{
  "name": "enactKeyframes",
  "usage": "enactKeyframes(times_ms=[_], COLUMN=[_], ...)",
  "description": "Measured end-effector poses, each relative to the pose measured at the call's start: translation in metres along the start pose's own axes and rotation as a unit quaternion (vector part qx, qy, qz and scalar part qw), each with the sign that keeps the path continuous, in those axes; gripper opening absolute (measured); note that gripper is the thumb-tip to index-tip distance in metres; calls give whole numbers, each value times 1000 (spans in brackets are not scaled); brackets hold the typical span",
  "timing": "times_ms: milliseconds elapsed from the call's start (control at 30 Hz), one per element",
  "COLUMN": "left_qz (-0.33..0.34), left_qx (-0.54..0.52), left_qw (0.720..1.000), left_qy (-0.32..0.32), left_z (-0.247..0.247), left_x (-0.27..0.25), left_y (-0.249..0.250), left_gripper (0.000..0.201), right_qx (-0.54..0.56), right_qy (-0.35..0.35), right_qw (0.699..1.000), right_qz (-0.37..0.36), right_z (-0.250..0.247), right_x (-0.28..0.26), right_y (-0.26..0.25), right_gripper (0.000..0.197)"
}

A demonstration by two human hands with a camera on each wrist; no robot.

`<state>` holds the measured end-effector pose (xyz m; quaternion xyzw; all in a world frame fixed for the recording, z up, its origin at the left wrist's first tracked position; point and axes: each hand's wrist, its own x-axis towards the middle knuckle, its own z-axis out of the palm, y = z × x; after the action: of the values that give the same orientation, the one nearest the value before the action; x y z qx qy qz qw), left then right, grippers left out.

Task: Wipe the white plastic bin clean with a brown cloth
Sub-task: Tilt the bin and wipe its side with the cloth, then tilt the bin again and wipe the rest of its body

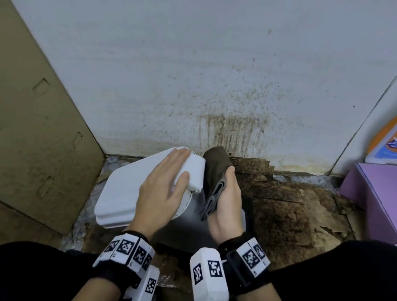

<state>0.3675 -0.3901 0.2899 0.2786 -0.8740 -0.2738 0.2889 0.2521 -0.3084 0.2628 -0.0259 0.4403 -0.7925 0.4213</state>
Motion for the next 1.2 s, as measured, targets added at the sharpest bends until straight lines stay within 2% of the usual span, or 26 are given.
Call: enactKeyframes(times_ms=[67,167,333,433,500,633,733,800,867,933,1033,1100,1200], left_qz=[-1,-42,-69,-112,-136,-123,-130,-150,-192,-257,-347,-363,-353], left_qx=[-22,-64,-206,-306,-324,-252,-133,-43,31,57,29,10,-3], left_qw=[1000,997,975,944,936,960,983,988,980,964,937,929,932], left_qy=[-4,-8,-53,-46,-24,8,7,15,31,24,-39,-78,-86], left_z=[5,9,16,18,20,20,12,6,0,-5,-1,7,16], left_x=[0,-3,-5,2,5,3,-3,-7,-13,-19,-32,-40,-45], left_y=[8,18,37,43,43,29,5,-16,-33,-40,-37,-35,-36], left_gripper=[54,54,53,54,49,38,39,43,48,56,68,71,71], right_qx=[-35,-114,-286,-355,-379,-409,-427,-441,-448,-455,-461,-467,-470], right_qy=[-23,-41,-36,-14,-8,4,19,30,43,57,82,93,106], right_qw=[998,984,932,907,896,885,879,873,871,868,865,860,857], right_qz=[-52,-127,-221,-227,-232,-221,-213,-208,-197,-190,-182,-182,-184], right_z=[7,12,-3,-19,-30,-45,-61,-72,-84,-95,-107,-114,-125], right_x=[-8,-17,-18,-14,-12,-11,-9,-7,-4,-2,-2,-1,1], right_y=[-13,-22,-23,-27,-31,-41,-50,-58,-64,-70,-75,-76,-77], right_gripper=[50,41,35,41,44,45,44,44,44,45,46,47,46])
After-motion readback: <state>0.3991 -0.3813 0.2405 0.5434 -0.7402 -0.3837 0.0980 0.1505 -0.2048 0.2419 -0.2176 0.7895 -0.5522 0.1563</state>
